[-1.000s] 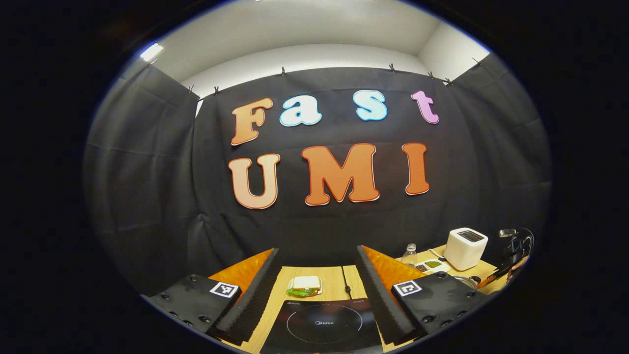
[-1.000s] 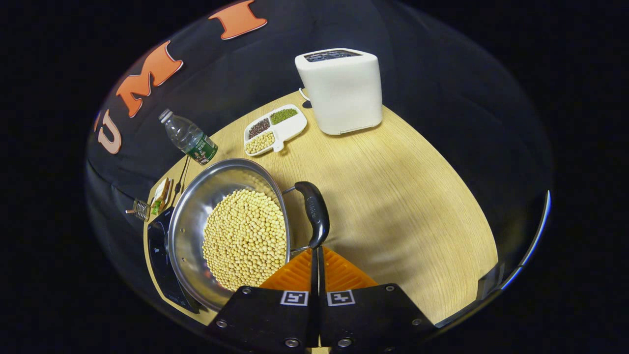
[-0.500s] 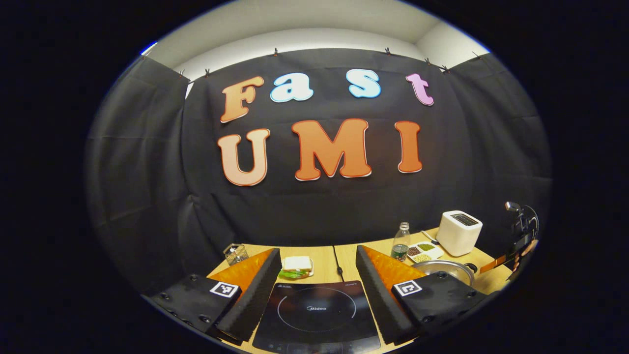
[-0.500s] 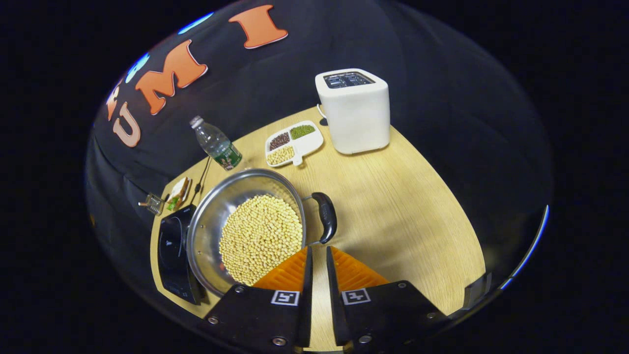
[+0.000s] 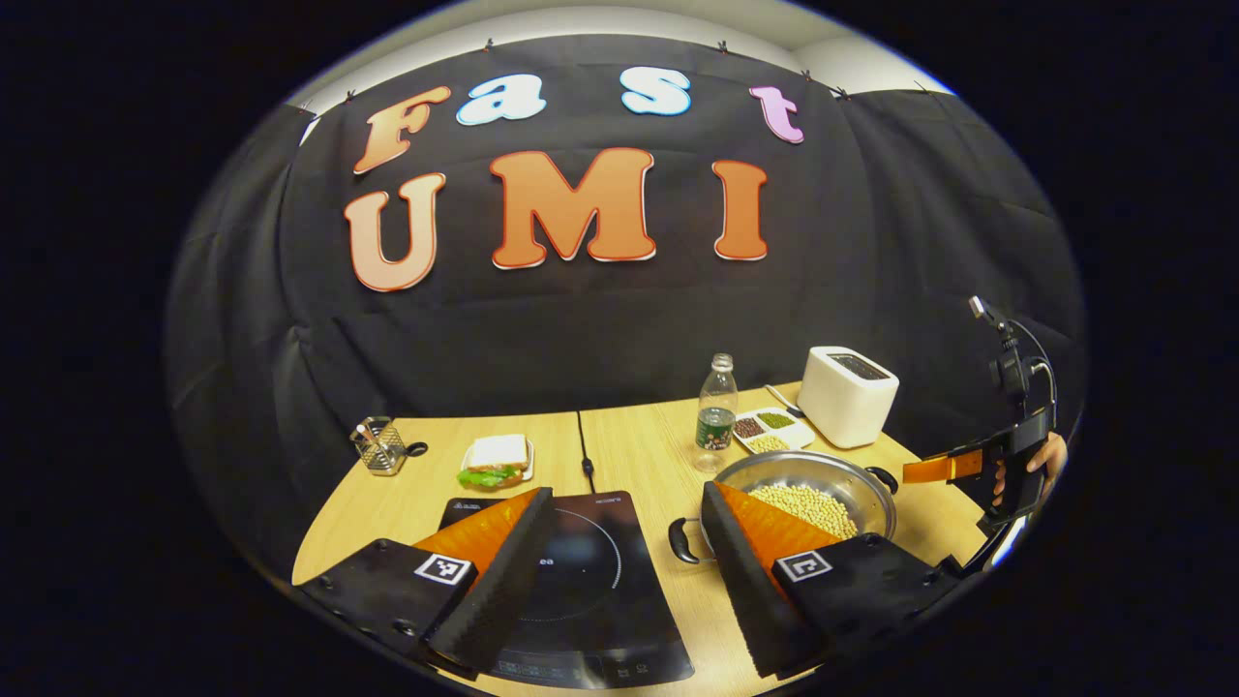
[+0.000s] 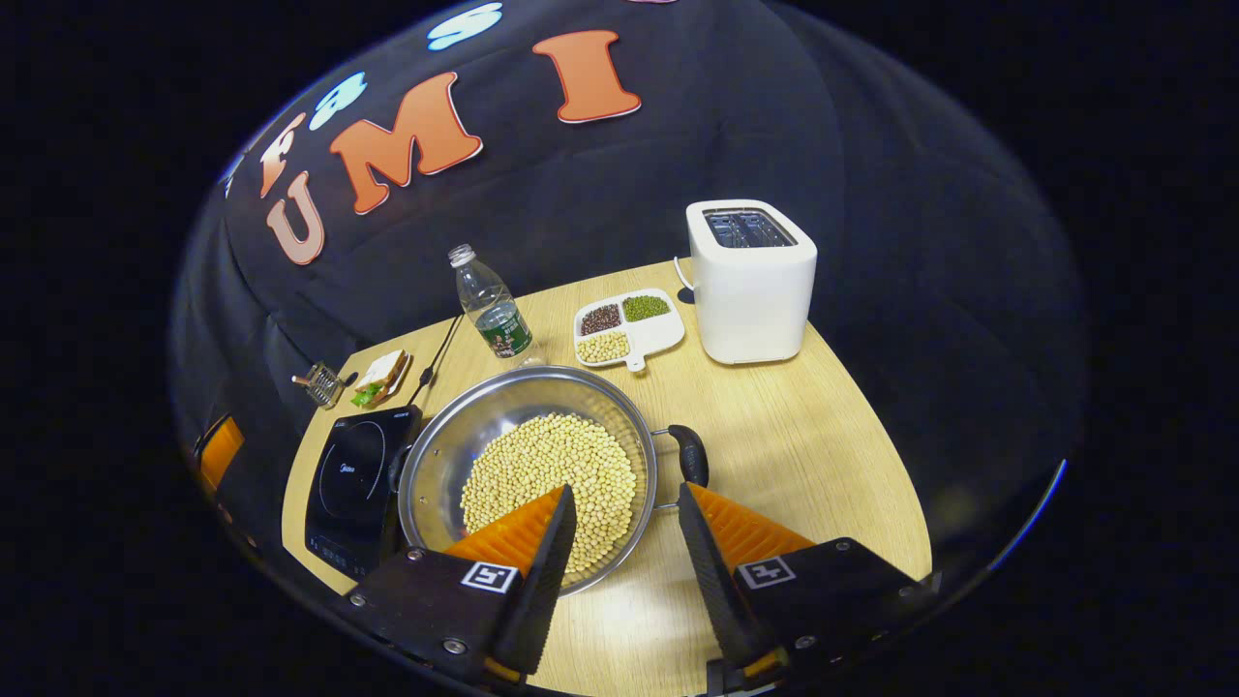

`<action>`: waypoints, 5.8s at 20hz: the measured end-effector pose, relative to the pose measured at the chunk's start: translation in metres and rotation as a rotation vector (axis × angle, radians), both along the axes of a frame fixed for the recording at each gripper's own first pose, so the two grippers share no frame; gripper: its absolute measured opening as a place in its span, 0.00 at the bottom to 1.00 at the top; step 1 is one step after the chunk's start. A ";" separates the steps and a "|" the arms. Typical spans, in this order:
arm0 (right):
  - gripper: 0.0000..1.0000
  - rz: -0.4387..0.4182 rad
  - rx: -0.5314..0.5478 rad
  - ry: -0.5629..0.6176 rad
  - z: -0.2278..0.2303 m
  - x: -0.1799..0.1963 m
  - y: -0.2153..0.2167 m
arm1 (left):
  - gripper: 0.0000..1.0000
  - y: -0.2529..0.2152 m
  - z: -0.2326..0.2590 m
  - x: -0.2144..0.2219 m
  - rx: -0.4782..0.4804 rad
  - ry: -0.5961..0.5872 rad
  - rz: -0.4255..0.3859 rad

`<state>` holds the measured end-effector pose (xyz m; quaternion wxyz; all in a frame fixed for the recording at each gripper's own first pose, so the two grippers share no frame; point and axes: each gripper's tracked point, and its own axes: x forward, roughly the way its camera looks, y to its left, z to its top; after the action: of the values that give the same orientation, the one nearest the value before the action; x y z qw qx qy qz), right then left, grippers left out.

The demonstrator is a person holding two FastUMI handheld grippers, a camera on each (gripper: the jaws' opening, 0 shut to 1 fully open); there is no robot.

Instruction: First push the handle of the pot to place it horizontally, then grasp the pot with both hands and set it on the induction cooktop.

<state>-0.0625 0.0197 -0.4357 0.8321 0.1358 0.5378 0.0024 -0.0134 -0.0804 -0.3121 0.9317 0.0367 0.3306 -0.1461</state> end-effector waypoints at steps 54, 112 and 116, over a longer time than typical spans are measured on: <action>0.69 0.050 -0.281 0.114 -0.113 0.009 -0.019 | 0.77 -0.090 -0.253 0.024 0.060 0.318 0.024; 0.62 0.296 -0.089 -0.079 -0.014 0.080 0.324 | 0.76 0.265 -0.118 0.049 0.211 0.120 0.391; 0.63 0.302 -0.095 -0.065 -0.026 0.081 0.334 | 0.76 0.269 -0.135 0.054 0.206 0.141 0.390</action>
<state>0.0188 0.3535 -0.4618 0.8446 0.0139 0.5245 0.1063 0.0406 0.1885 -0.4473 0.9082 0.0566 0.4089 0.0692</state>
